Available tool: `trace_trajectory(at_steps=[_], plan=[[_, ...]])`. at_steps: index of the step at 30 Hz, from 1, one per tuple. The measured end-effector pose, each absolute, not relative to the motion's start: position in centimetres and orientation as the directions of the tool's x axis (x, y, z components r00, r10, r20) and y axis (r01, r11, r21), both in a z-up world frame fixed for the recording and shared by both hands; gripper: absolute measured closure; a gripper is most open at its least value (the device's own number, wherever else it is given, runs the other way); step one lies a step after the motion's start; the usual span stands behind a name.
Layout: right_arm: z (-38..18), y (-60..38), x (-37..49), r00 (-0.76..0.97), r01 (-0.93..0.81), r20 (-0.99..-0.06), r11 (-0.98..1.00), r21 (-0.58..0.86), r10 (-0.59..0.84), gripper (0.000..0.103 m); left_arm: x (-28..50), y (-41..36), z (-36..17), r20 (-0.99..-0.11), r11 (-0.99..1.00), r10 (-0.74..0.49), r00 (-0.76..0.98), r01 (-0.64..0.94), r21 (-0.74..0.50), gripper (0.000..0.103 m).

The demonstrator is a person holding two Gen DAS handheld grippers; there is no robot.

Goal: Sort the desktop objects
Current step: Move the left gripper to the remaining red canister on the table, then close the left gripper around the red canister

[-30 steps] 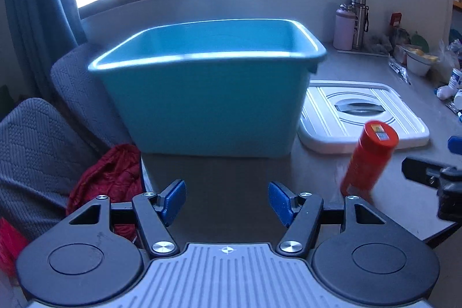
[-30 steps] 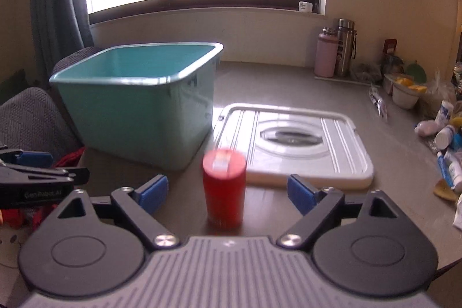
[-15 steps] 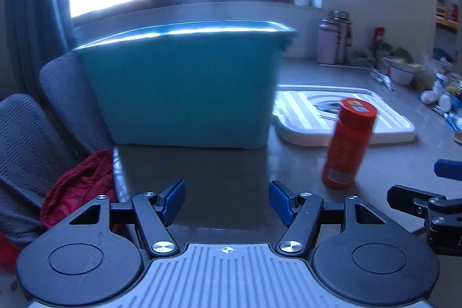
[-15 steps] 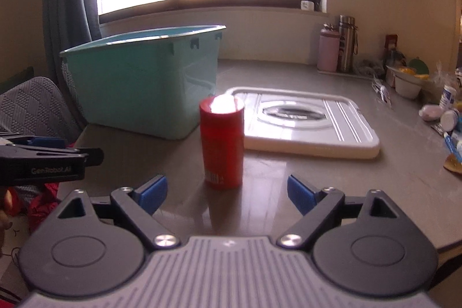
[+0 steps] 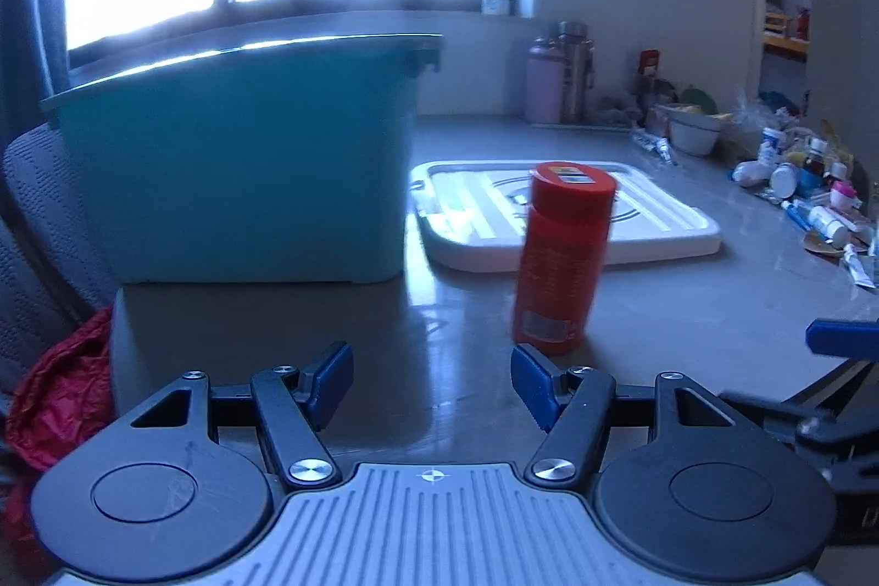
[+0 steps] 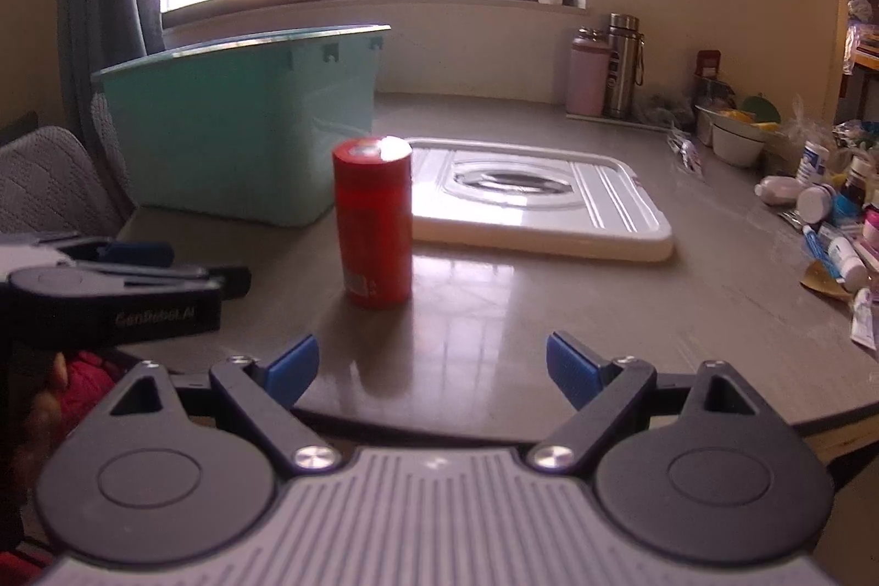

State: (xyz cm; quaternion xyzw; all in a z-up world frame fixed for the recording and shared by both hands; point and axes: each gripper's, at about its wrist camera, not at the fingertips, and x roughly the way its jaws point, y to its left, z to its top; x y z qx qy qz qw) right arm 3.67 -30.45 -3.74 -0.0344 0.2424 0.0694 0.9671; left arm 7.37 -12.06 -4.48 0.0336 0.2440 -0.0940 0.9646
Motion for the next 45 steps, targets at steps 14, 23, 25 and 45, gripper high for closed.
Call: trace_trajectory(at_steps=[14,23,25,45], plan=[[-4.1,-31.7,2.3,0.86,-0.134,-0.505,0.986,-0.096,0.068,0.013,8.9,-15.1,-6.1,-0.456,0.963,-0.248,0.855,0.269,-0.019,0.037],[-4.2,-32.2,2.0,0.854,-0.12,-0.518,0.988,-0.098,0.053,0.013,10.6,-16.7,-5.9,-0.461,0.954,-0.28,0.842,0.297,-0.036,0.031],[-4.2,-32.2,2.1,0.855,-0.116,-0.517,0.988,-0.099,0.048,0.013,11.0,-17.0,-5.9,-0.463,0.954,-0.281,0.841,0.296,-0.042,0.013],[-4.2,-32.7,3.4,0.844,-0.072,-0.535,0.994,-0.082,0.017,0.013,14.5,-19.5,-5.8,-0.467,0.938,-0.308,0.829,0.346,-0.004,0.006]])
